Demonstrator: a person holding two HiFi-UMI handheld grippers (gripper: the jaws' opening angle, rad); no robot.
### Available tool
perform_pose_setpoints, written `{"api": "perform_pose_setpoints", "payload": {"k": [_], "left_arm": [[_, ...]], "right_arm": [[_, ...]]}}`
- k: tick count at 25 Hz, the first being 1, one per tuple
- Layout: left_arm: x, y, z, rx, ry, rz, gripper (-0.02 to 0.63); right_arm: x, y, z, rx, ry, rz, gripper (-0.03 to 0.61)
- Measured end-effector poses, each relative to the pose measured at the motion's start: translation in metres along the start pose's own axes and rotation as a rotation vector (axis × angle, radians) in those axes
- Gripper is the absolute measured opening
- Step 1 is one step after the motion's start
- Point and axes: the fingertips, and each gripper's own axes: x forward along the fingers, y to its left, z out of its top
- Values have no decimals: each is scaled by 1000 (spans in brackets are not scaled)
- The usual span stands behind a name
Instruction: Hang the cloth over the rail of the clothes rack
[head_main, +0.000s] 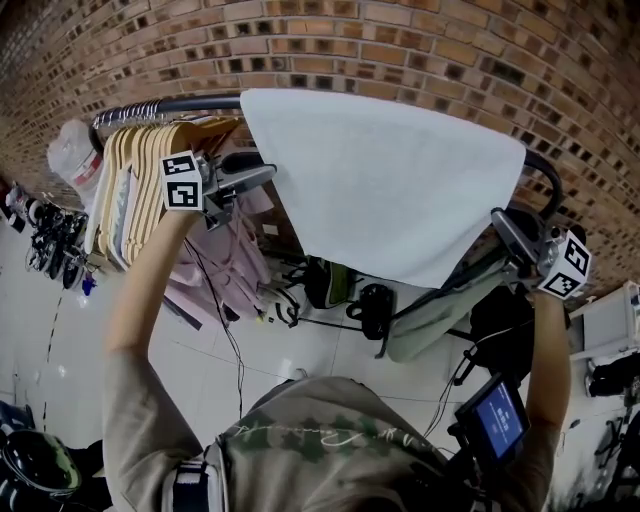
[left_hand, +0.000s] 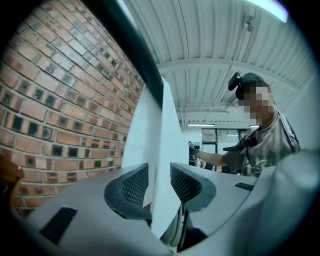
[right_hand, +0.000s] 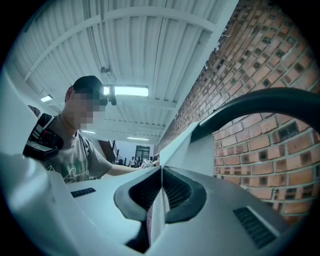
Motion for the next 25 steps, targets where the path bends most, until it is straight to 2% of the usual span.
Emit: {"api": "perform_pose_setpoints", "payload": {"k": [5,6,7,8,13,16,21,25], "left_arm": [[5,-4,0,-2,5,-15,124],[3,-5,1,-7,-1,-17,107],[2,-5,2,-12,-8,-18,31],[0,-7,4,-15,-15,-21,20],[-2,-32,17,-24,-32,-98,15],[-10,-47,38,-26,-84,-142,15],[-22,-46,75,16,-137,-123,15],[-31,-37,100,19,-175,-95,17]], "right_arm": [[-1,-2,0,-2,-3,-9,15],[-1,-3,-1,-2,-4,-9,15],[0,-4,-1,-1,-5,-10,15],[0,-4,-1,-1,-4,-10,15],[1,4,2,-27,20,5,15],[6,9,12,-53,16,5,15],[12,10,35,-69,-20,7,15],[14,0,56,-60,-73,-18,15]]}}
